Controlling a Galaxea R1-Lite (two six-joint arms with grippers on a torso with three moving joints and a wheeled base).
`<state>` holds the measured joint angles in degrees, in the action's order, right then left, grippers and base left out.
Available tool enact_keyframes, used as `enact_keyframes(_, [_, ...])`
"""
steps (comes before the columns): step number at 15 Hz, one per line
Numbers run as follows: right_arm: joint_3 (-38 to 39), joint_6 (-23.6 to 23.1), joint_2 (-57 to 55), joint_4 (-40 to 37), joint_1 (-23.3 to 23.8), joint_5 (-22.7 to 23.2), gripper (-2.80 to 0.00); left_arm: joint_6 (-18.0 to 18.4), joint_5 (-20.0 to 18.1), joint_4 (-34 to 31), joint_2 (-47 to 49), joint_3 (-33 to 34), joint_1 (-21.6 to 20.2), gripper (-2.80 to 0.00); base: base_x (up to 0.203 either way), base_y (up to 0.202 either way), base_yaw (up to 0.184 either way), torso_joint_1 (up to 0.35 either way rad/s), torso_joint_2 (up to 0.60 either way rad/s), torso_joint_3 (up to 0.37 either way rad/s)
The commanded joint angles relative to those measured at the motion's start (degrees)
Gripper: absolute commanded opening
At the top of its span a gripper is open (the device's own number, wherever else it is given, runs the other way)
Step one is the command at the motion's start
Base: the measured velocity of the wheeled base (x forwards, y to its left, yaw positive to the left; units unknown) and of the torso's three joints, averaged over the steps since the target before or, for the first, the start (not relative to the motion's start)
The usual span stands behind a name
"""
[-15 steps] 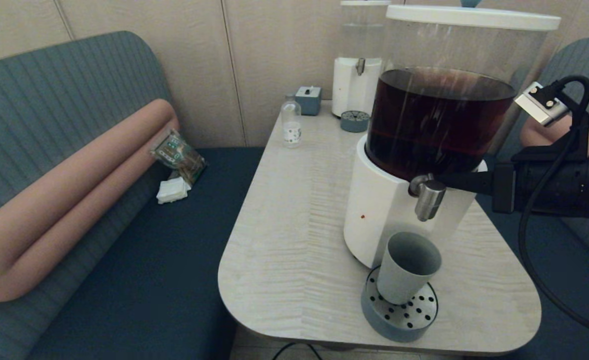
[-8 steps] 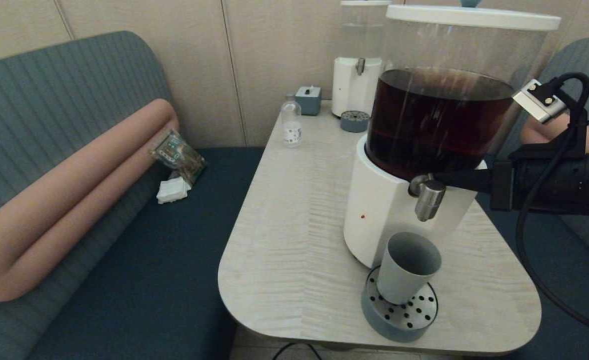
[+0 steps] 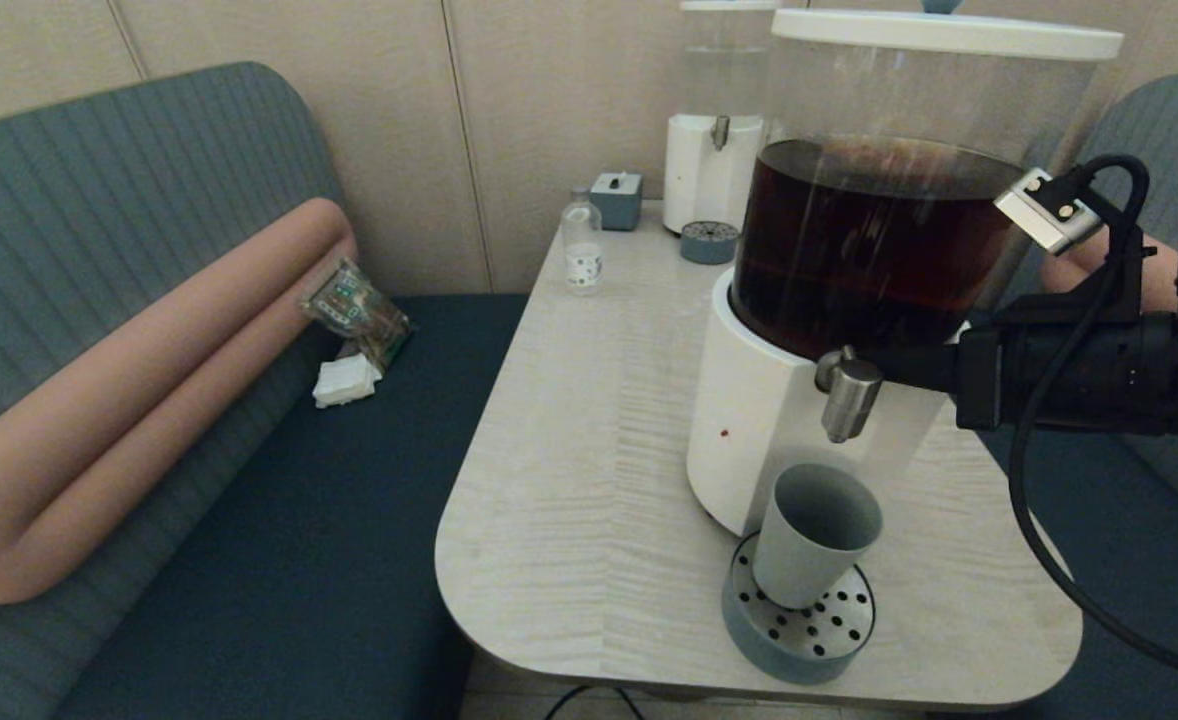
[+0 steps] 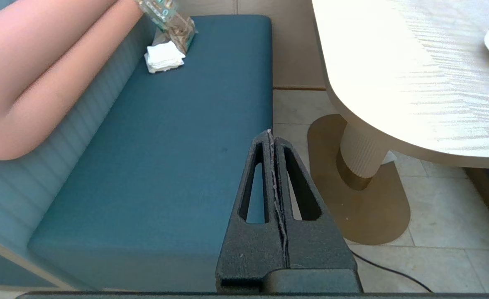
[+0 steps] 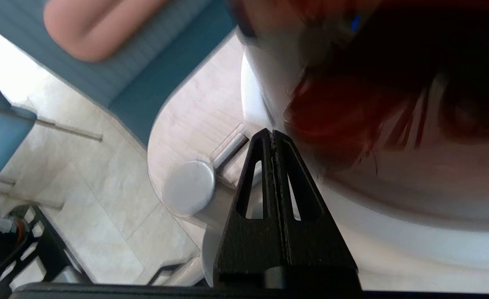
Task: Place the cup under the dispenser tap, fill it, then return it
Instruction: Turn on the faucet
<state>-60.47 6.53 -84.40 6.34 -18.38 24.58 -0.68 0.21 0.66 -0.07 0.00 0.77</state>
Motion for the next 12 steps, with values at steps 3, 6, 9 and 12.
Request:
enact_keyframes(3, [-0.2, 0.1, -0.4, 1.1, -0.1, 0.1, -2.80, 0.0, 0.0, 0.0, 0.0, 0.1, 0.0, -2.80, 0.000, 0.000, 0.000, 0.000, 0.00, 0.000])
enact_keyframes(6, [-0.2, 0.1, -0.5, 1.8, -0.1, 0.1, -2.80, 0.0, 0.0, 0.0, 0.0, 0.1, 0.0, -2.80, 0.000, 0.000, 0.000, 0.000, 0.00, 0.000])
enact_keyframes(9, [-0.8, 0.1, -0.7, 1.8, -0.8, 0.1, -2.80, 0.0, 0.1, 0.0, 0.0, 0.1, 0.0, -2.80, 0.000, 0.000, 0.000, 0.000, 0.00, 0.000])
enact_keyframes(12, [-0.9, 0.2, -0.9, 1.8, -1.7, 0.2, -2.80, 0.0, 0.0, 0.0, 0.0, 0.1, 0.0, -2.80, 0.000, 0.000, 0.000, 0.000, 0.00, 0.000])
